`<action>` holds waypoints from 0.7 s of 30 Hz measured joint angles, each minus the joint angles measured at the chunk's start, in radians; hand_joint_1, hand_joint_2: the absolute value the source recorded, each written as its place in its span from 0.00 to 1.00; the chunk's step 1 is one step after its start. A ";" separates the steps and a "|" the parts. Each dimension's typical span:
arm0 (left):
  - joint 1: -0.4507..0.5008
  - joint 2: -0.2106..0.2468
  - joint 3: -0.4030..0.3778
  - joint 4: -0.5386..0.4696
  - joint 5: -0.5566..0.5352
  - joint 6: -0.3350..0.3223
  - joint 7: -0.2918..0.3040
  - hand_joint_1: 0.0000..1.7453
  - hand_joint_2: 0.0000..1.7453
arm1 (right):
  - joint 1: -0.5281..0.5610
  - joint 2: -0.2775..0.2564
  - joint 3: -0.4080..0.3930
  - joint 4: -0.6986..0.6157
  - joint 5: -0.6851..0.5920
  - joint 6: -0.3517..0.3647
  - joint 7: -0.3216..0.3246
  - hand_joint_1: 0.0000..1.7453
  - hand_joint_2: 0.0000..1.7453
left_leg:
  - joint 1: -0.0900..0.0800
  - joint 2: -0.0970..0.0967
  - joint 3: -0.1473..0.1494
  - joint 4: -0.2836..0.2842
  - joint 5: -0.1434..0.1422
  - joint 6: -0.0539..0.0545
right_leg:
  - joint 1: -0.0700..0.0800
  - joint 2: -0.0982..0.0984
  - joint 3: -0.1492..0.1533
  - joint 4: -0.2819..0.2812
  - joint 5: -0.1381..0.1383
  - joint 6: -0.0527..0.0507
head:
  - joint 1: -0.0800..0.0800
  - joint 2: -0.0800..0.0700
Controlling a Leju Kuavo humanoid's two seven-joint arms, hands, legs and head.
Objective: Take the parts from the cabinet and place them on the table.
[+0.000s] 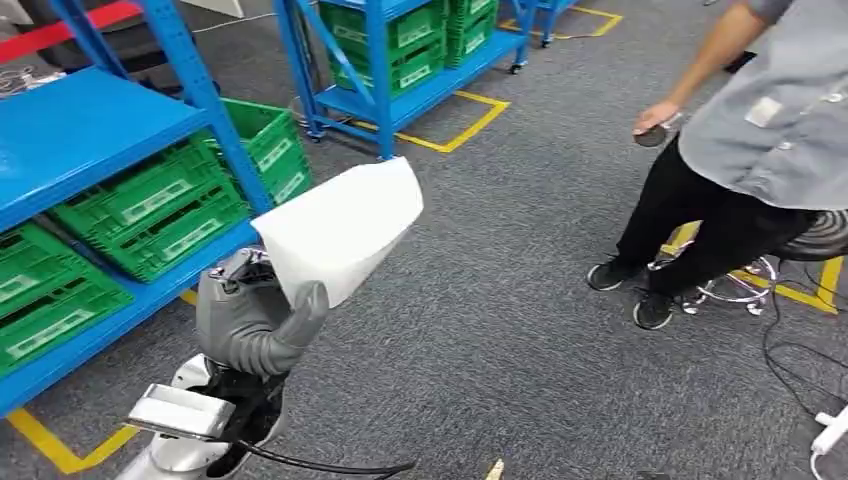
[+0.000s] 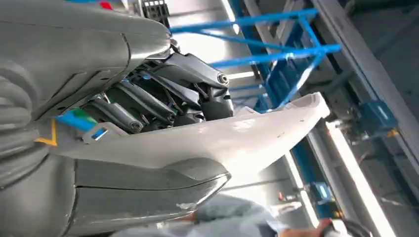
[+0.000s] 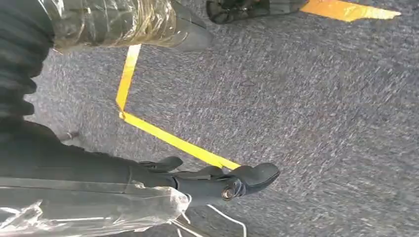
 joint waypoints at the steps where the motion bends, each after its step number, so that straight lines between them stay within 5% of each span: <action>1: -0.002 0.000 0.002 0.000 0.006 -0.002 0.000 1.00 1.00 | -0.002 0.000 0.000 0.000 0.000 0.000 0.000 0.00 1.00 | -0.002 0.007 0.000 0.003 -0.002 -0.004 | -0.004 0.018 0.002 -0.005 0.011 -0.011 | -0.005 0.000; 4: -0.004 0.000 0.010 0.000 0.023 -0.005 0.000 1.00 1.00 | 0.001 0.000 0.000 0.000 0.000 0.001 0.002 0.00 1.00 | -0.001 0.034 0.006 -0.001 -0.002 -0.016 | -0.003 0.049 -0.005 -0.005 0.015 -0.025 | -0.002 0.000; 5: -0.004 -0.001 0.013 -0.002 0.026 -0.005 0.000 1.00 1.00 | 0.001 0.000 0.000 0.000 0.000 0.000 0.003 0.00 1.00 | 0.004 0.022 0.006 0.005 -0.015 -0.024 | -0.011 0.060 0.001 -0.013 0.020 -0.032 | -0.003 0.000; 7: -0.005 0.000 0.021 -0.002 0.031 -0.006 0.000 1.00 1.00 | -0.001 0.000 -0.001 0.000 0.000 0.000 0.004 0.00 1.00 | 0.008 -0.059 -0.035 0.108 -0.083 -0.029 | -0.012 0.082 0.001 -0.013 0.022 -0.040 | -0.010 0.000; 9: 0.000 0.005 0.026 -0.002 0.034 -0.008 0.000 1.00 1.00 | -0.001 0.001 -0.001 0.000 0.001 0.000 0.004 0.00 1.00 | 0.008 -0.076 -0.113 0.274 -0.152 -0.031 | -0.012 0.109 0.000 -0.013 0.022 -0.042 | -0.011 0.000; 10: 0.000 0.007 0.027 -0.002 0.034 -0.008 0.000 1.00 1.00 | 0.000 0.001 0.000 0.000 0.001 0.000 0.005 0.00 1.00 | 0.008 -0.077 -0.138 0.320 -0.159 -0.031 | -0.011 0.122 0.000 -0.013 0.022 -0.042 | -0.011 0.000; 11: -0.001 0.009 0.028 -0.002 0.033 -0.009 0.000 1.00 1.00 | 0.001 0.001 -0.001 0.000 0.001 0.000 0.007 0.00 1.00 | 0.009 -0.077 -0.140 0.314 -0.138 -0.030 | -0.011 0.138 0.001 -0.013 0.022 -0.042 | -0.011 0.000; 13: -0.001 0.011 0.029 -0.002 0.020 -0.010 0.000 1.00 1.00 | 0.001 0.001 -0.001 0.000 0.003 0.000 0.010 0.00 1.00 | 0.010 -0.084 -0.090 0.196 -0.049 -0.026 | -0.012 0.167 0.002 -0.010 0.023 -0.041 | -0.011 0.000; 14: -0.001 0.011 0.029 -0.002 0.010 -0.007 0.000 1.00 1.00 | 0.002 0.001 -0.001 0.000 0.005 0.000 0.011 0.00 1.00 | 0.012 -0.103 -0.050 0.106 0.000 -0.023 | -0.012 0.182 0.002 -0.007 0.023 -0.039 | -0.011 0.000; 15: -0.001 0.011 0.029 -0.002 0.002 -0.004 0.000 1.00 1.00 | 0.003 0.002 -0.001 0.000 0.005 0.000 0.011 0.00 1.00 | 0.017 -0.157 -0.026 0.047 0.016 -0.021 | -0.014 0.193 -0.002 -0.004 0.023 -0.036 | -0.011 0.000; 16: 0.001 0.011 0.029 -0.001 -0.004 -0.002 0.000 1.00 1.00 | 0.002 0.002 0.000 0.000 0.006 0.000 0.012 0.00 1.00 | 0.023 -0.170 -0.016 0.020 0.007 -0.021 | -0.009 0.208 -0.011 0.007 0.021 -0.029 | -0.008 0.000; 18: 0.004 0.010 0.029 0.000 -0.012 0.002 0.000 1.00 1.00 | 0.008 0.002 0.000 0.000 0.006 0.000 0.013 0.00 1.00 | 0.015 -0.156 -0.023 0.025 0.003 -0.018 | -0.017 0.224 -0.025 0.004 0.030 -0.013 | -0.010 0.000; 20: 0.003 0.005 0.028 0.000 -0.019 0.002 0.000 1.00 1.00 | 0.016 0.002 0.000 0.000 0.006 0.000 0.013 0.00 1.00 | 0.022 -0.127 -0.020 0.013 0.012 -0.002 | -0.021 0.239 -0.040 0.005 0.029 -0.002 | -0.011 0.000; 21: 0.001 0.002 0.029 0.000 -0.019 0.003 0.000 1.00 1.00 | 0.018 0.002 -0.001 0.000 0.006 0.000 0.013 0.00 1.00 | 0.019 -0.116 -0.019 0.012 0.013 0.003 | -0.012 0.170 -0.052 0.034 0.009 -0.001 | -0.006 0.000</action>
